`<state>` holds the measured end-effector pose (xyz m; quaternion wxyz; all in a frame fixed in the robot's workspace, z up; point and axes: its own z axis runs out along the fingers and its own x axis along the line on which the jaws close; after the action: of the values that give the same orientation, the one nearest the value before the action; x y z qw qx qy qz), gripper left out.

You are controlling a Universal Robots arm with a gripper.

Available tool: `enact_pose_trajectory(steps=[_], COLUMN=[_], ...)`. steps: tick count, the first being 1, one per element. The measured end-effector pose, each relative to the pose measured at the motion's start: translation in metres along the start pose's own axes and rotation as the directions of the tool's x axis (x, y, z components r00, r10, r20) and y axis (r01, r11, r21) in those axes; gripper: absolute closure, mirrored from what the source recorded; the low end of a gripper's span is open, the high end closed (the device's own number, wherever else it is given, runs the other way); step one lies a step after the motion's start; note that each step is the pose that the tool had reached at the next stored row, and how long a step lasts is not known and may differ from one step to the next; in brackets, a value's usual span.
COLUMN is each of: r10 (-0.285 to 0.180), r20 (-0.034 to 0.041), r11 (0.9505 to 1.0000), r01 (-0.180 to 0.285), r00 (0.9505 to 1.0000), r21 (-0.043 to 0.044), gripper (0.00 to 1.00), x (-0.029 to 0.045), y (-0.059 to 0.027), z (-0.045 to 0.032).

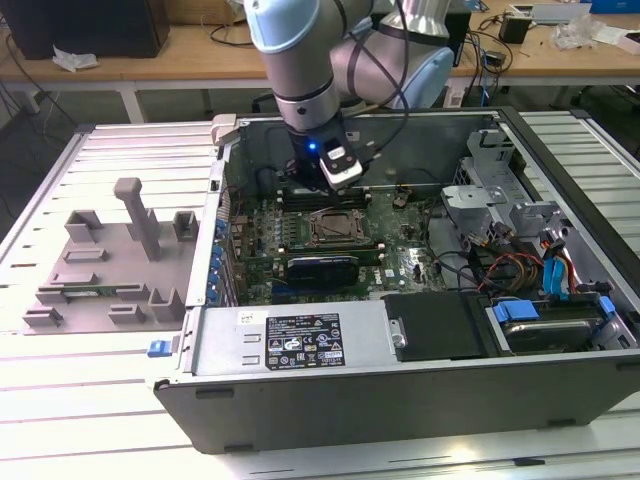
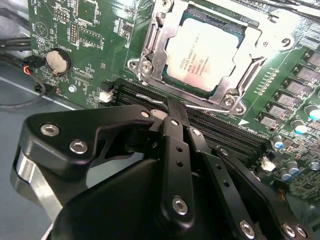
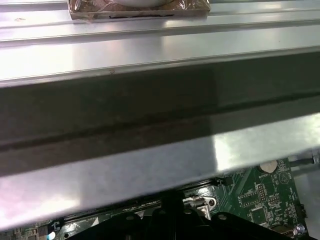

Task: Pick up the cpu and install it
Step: 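Install the first cpu locking lever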

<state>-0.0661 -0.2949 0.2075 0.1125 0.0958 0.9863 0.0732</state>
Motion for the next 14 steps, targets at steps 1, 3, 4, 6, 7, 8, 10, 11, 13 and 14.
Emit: enact_pose_trajectory(steps=[1, 3, 4, 6, 7, 8, 10, 11, 13, 14], r10=[-0.001, -0.002, -0.002, -0.002, -0.002, -0.003, -0.004, -0.005, -0.006, -0.006], r20=[0.0045, 0.0120, 0.0142, 0.0176, 0.0195, 0.0217, 0.0242, 0.0259, 0.0273, 0.0275], r11=[1.0000, 1.0000, 1.0000, 1.0000, 1.0000, 1.0000, 1.0000, 1.0000, 1.0000, 1.0000], r01=[0.001, 0.002, 0.002, 0.002, 0.003, 0.003, 0.004, 0.005, 0.006, 0.006], r00=[1.0000, 0.9999, 0.9999, 0.9998, 0.9998, 0.9998, 0.9997, 0.9997, 0.9996, 0.9996], r21=[-0.0010, -0.0025, -0.0028, -0.0035, -0.0038, -0.0033, -0.0004, 0.0015, 0.0036, 0.0047], gripper=[0.89, 0.89, 0.89, 0.89, 0.89, 0.89, 0.89, 0.89, 0.89, 0.89], x=[0.0009, 0.0025, 0.0032, 0.0043, 0.0051, 0.0063, 0.0072, 0.0075, 0.0076, 0.0077], y=[0.0001, 0.0005, 0.0007, 0.0010, 0.0011, 0.0010, 0.0007, 0.0006, 0.0004, 0.0004], z=[0.0004, 0.0011, 0.0013, 0.0017, 0.0019, 0.0024, 0.0032, 0.0038, 0.0045, 0.0048])
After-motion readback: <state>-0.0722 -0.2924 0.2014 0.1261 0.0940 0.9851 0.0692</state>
